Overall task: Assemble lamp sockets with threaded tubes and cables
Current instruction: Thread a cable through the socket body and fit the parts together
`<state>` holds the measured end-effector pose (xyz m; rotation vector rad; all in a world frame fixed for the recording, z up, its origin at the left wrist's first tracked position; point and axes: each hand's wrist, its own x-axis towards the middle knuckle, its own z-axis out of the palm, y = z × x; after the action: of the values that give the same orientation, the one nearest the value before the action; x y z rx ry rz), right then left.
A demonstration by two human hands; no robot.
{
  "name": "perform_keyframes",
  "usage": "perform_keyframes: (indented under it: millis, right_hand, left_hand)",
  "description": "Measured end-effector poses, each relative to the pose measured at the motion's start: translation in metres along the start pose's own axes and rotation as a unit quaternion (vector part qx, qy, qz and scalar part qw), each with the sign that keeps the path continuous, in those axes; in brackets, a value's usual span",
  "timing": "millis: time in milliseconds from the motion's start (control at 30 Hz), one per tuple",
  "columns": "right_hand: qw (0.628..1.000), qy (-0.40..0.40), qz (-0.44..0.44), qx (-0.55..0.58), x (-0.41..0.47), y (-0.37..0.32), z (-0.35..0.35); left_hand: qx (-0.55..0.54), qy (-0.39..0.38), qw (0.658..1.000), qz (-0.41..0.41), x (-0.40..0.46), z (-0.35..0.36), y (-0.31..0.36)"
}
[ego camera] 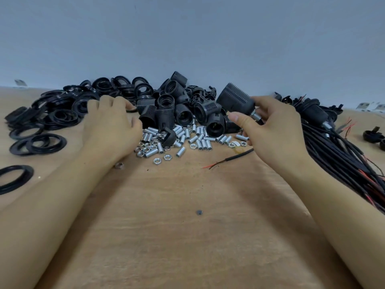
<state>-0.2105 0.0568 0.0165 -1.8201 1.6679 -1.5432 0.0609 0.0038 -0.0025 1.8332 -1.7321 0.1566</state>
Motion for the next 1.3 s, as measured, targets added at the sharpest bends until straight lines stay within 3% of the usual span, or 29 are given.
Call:
perform_keyframes:
  millis: [200, 433, 600, 800, 1000, 1300]
  right_hand:
    - [0.998, -0.058, -0.012, -0.035, -0.004, 0.000, 0.007]
    - [0.993, -0.078, -0.039, -0.079, -0.005, 0.005, 0.012]
    - [0.993, -0.080, -0.043, -0.078, -0.005, 0.007, 0.011]
    - [0.991, -0.084, -0.046, -0.092, -0.004, 0.007, 0.010]
    - [0.990, -0.103, -0.044, -0.088, -0.005, 0.005, 0.010]
    - [0.989, -0.099, -0.049, -0.102, -0.007, 0.003, 0.011]
  left_hand:
    - [0.073, -0.079, 0.991, -0.076, 0.007, 0.006, -0.016]
    - [0.118, -0.102, 0.963, -0.220, 0.017, 0.009, -0.030]
    - [0.084, -0.034, 0.987, -0.132, 0.018, 0.010, -0.029]
    - [0.032, 0.007, 0.994, -0.104, 0.021, 0.011, -0.027]
    - [0.086, -0.044, 0.989, -0.110, 0.023, 0.013, -0.032]
    - [-0.015, -0.011, 0.995, -0.100, 0.013, 0.005, -0.019]
